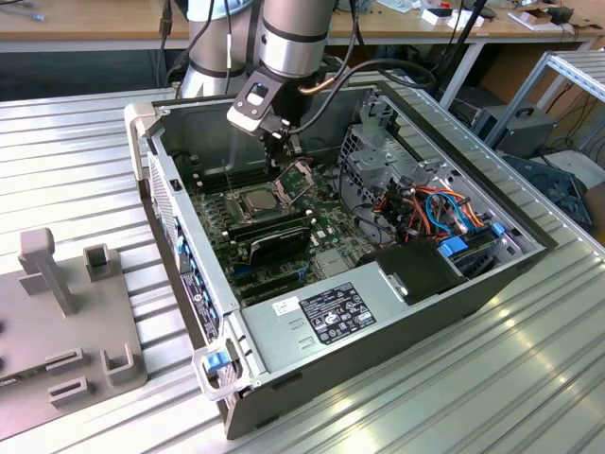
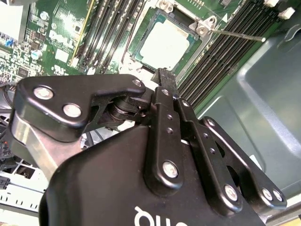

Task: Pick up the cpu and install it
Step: 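Close the cpu cover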

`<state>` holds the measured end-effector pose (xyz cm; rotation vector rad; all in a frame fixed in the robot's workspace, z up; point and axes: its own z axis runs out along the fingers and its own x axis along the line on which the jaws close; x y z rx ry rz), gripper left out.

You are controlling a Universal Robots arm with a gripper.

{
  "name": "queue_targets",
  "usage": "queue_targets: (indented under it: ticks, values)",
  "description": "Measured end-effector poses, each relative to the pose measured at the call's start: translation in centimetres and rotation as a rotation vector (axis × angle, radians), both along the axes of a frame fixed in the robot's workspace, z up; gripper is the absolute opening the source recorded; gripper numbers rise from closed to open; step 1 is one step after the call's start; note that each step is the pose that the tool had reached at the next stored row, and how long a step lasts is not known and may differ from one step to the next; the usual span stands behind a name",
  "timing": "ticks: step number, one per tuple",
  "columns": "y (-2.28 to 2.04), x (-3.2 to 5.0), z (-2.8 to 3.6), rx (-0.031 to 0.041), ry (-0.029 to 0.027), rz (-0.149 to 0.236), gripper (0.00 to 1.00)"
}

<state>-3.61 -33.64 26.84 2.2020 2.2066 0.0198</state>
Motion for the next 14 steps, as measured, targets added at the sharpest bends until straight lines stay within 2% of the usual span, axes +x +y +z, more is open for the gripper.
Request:
queue_targets:
  ticks: [14]
  values:
    - [0.0,2.48,0.0,0.0,0.0,0.0,0.11]
